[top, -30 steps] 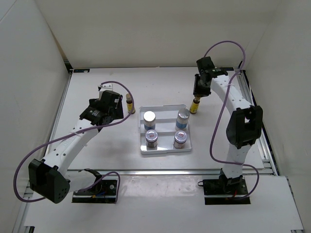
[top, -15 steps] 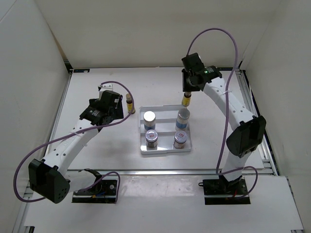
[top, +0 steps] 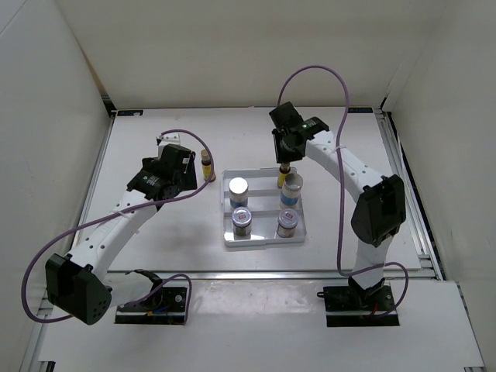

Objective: Organize the condiment bottles

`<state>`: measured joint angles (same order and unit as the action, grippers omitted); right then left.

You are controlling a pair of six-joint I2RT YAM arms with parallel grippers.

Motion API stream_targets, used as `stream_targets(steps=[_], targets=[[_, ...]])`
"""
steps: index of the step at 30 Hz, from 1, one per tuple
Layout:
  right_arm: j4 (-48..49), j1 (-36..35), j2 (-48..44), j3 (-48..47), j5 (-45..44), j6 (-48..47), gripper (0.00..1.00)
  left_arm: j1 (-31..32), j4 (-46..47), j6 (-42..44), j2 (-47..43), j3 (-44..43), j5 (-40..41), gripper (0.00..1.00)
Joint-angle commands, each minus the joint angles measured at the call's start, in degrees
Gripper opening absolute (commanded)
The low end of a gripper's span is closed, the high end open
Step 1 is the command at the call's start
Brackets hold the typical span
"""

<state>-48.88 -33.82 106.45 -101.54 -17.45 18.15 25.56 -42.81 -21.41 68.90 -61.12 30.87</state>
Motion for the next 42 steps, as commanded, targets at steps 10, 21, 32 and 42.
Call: stream_targets(steps=[10, 21, 32, 42], targets=[[6.1, 0.1, 0.6, 3.5, 2.6, 0.9, 0.34, -0.4, 1.1, 0.9, -1.1, -2.2, -0.3, 0.99], [2.0, 0.1, -10.7, -2.3, -1.9, -0.2, 1.0, -0.4, 3.0, 0.1, -2.2, -1.9, -5.0, 0.99], [1.5, -0.5, -29.2, 10.6, 0.0, 0.8, 1.0, -3.9, 6.2, 0.2, 17.0, -22.1, -14.9, 0.99], [-1.7, -1.0, -37.8, 19.8, -0.5, 0.8, 1.0, -5.7, 7.1, 0.8, 33.6, -31.3, -19.7, 0.98]])
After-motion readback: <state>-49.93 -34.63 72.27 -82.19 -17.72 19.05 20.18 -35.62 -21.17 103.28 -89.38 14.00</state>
